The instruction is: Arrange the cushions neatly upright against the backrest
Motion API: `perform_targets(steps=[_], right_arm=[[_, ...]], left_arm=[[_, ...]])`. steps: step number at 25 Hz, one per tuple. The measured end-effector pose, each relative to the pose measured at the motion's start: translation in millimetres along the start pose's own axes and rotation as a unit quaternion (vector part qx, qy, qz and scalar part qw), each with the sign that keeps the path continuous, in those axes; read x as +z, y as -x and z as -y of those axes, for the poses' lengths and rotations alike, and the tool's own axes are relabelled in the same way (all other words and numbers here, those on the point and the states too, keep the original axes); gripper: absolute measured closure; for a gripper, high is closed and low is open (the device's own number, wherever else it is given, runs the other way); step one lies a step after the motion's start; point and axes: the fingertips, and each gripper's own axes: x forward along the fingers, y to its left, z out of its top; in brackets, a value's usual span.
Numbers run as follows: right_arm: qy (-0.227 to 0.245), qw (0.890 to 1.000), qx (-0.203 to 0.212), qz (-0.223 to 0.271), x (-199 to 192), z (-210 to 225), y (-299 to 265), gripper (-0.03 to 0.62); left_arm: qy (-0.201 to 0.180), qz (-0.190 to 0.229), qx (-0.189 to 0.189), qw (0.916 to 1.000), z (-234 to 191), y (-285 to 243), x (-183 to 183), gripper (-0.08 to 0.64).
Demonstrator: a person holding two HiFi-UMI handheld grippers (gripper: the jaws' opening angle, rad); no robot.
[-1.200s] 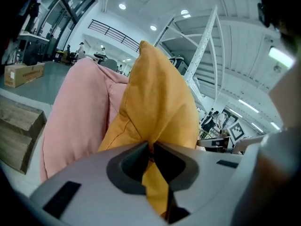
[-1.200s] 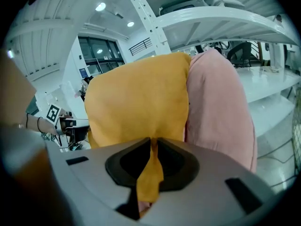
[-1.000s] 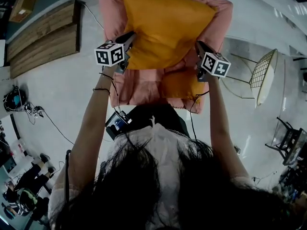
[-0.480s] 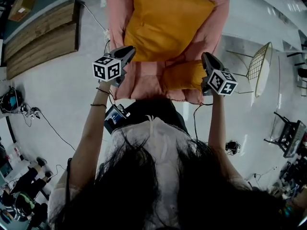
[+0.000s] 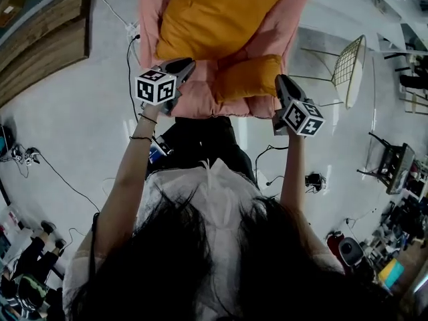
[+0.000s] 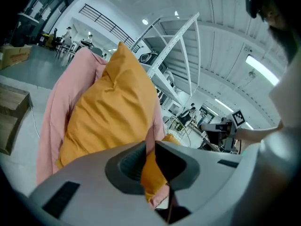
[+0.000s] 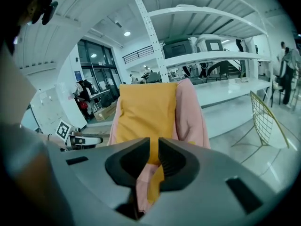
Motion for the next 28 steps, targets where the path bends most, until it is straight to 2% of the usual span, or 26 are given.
perform_targets(steps=[5, 6, 8, 9, 12, 15, 17, 20, 23, 26, 28], right_arm=[[0.037, 0.999, -0.011, -0.026, -15.1, 1.7, 17.4, 0.541], [0.048, 0.998, -0.008, -0.034, -17.7, 3.0, 21.2, 0.518], [0.067, 0.996, 0.003, -0.051, -25.4, 5.8, 25.1, 0.406], [0.078, 0.995, 0.008, -0.061, -30.2, 8.1, 25.5, 0.397], [0.124, 0.988, 0.015, -0.093, -43.6, 17.8, 23.3, 0.389], [0.186, 0.973, 0.038, -0.128, -58.2, 25.0, 15.0, 0.380], [0.232, 0.957, 0.060, -0.161, -73.0, 28.4, 7.6, 0.371], [0.315, 0.923, 0.084, -0.206, -94.9, 34.5, -2.5, 0.367], [0.402, 0.885, 0.088, -0.219, -110.3, 43.1, -14.5, 0.367], [0.468, 0.847, 0.097, -0.233, -127.0, 47.0, -26.1, 0.367], [0.492, 0.833, 0.101, -0.231, -131.5, 46.5, -36.6, 0.367]], left_arm=[[0.028, -0.022, -0.004, 0.9994, 13.3, -16.8, -40.4, 0.511], [0.034, -0.027, -0.002, 0.9991, 16.7, -21.1, -49.1, 0.508], [0.043, -0.035, 0.005, 0.9984, 21.3, -30.0, -64.9, 0.493], [0.048, -0.040, 0.008, 0.9980, 22.5, -34.3, -72.7, 0.484], [0.061, -0.062, 0.017, 0.9960, 24.5, -47.3, -99.3, 0.444], [0.075, -0.084, 0.032, 0.9931, 26.4, -62.1, -129.1, 0.413], [0.088, -0.095, 0.048, 0.9905, 27.3, -70.4, -149.0, 0.397], [0.111, -0.100, 0.070, 0.9863, 31.3, -81.0, -175.8, 0.379], [0.132, -0.103, 0.084, 0.9823, 35.9, -90.1, -203.7, 0.374], [0.154, -0.104, 0.098, 0.9777, 38.4, -94.9, -233.5, 0.370], [0.166, -0.100, 0.106, 0.9753, 38.3, -98.3, -247.1, 0.364]])
